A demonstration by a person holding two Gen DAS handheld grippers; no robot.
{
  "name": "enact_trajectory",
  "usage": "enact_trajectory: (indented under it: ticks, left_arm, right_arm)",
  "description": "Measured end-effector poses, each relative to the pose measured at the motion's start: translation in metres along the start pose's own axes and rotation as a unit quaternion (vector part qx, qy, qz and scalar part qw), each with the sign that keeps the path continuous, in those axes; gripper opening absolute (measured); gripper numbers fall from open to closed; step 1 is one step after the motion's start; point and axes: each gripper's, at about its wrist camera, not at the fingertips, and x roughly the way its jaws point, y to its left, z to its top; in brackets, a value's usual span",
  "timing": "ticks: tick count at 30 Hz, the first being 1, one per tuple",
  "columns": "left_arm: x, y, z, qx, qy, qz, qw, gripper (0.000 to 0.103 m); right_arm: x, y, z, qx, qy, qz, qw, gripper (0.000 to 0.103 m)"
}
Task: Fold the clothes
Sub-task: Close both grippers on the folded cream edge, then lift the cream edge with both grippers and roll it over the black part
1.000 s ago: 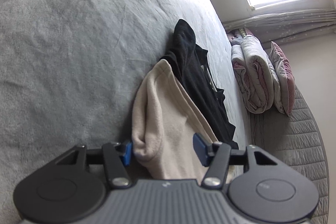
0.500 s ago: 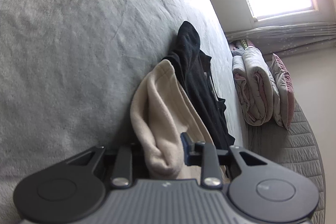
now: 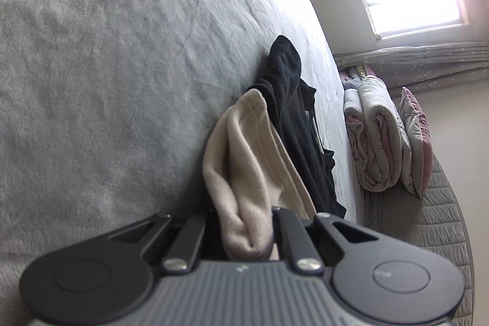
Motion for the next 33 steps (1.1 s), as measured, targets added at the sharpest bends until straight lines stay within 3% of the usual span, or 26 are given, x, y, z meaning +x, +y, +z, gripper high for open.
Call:
enact_trajectory:
  ticks: [7, 18, 33]
  left_arm:
    - [-0.008, -0.007, 0.004, -0.035, 0.022, 0.022, 0.9989, 0.006]
    - [-0.037, -0.038, -0.005, -0.012, 0.031, 0.038, 0.9987, 0.006]
    - [-0.098, -0.016, -0.051, -0.017, 0.077, 0.030, 0.9964, 0.006]
  right_arm:
    - [-0.019, 0.004, 0.003, 0.039, -0.008, -0.010, 0.999, 0.012]
    - [-0.045, 0.014, -0.001, 0.069, 0.003, -0.013, 0.998, 0.011]
    - [-0.098, 0.004, -0.032, 0.104, 0.020, -0.019, 0.994, 0.011]
